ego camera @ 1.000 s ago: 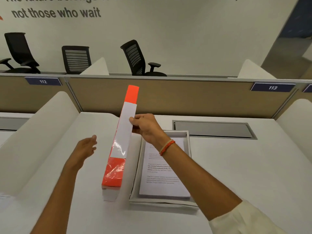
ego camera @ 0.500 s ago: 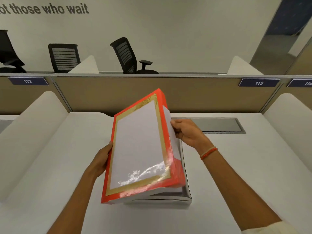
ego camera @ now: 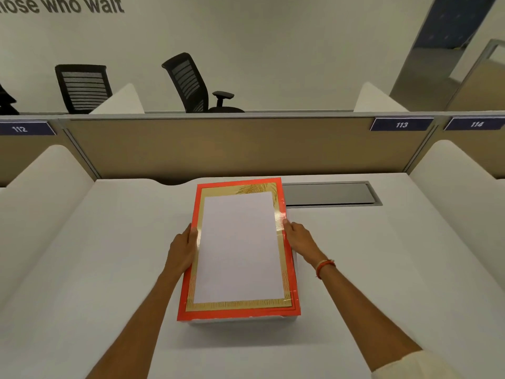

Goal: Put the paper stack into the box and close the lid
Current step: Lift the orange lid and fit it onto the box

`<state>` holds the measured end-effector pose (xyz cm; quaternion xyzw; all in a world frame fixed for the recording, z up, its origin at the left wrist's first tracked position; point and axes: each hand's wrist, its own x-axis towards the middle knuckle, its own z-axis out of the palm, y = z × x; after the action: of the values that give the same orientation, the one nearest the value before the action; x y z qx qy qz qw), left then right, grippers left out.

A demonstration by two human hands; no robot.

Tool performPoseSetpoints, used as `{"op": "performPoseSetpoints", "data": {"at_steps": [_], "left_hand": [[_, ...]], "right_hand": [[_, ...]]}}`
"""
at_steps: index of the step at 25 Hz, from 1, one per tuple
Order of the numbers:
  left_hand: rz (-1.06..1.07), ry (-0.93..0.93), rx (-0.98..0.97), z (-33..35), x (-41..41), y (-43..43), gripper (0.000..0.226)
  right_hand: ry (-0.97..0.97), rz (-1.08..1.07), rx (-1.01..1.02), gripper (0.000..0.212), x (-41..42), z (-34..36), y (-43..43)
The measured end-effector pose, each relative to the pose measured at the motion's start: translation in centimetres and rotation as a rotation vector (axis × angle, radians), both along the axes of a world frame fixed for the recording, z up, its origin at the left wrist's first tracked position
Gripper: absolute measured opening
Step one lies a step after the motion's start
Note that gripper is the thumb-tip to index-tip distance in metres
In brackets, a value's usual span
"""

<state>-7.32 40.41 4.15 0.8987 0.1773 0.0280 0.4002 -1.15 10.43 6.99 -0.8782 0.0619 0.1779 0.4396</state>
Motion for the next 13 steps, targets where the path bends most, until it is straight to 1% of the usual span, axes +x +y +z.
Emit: {"op": "performPoseSetpoints", "data": {"at_steps": [3, 6, 13], "left_hand": [[-0.024, 0.026, 0.093, -0.3, 0.3, -0.3, 0.056], [-0.025, 0.064, 0.155, -0.8, 0.5, -0.6, 0.056], [-0.015, 0.088, 0.156, -1.6, 0.7, -0.8, 0.051]], "right_hand": [[0.016, -0.019, -0.019, 0.057, 0.0, -1.6, -0.1], [0.023, -0.027, -0.018, 0.057, 0.0, -2.5, -0.1], [0.021, -0.044, -0.034, 0.055, 0.2, -3.5, 0.4]]}}
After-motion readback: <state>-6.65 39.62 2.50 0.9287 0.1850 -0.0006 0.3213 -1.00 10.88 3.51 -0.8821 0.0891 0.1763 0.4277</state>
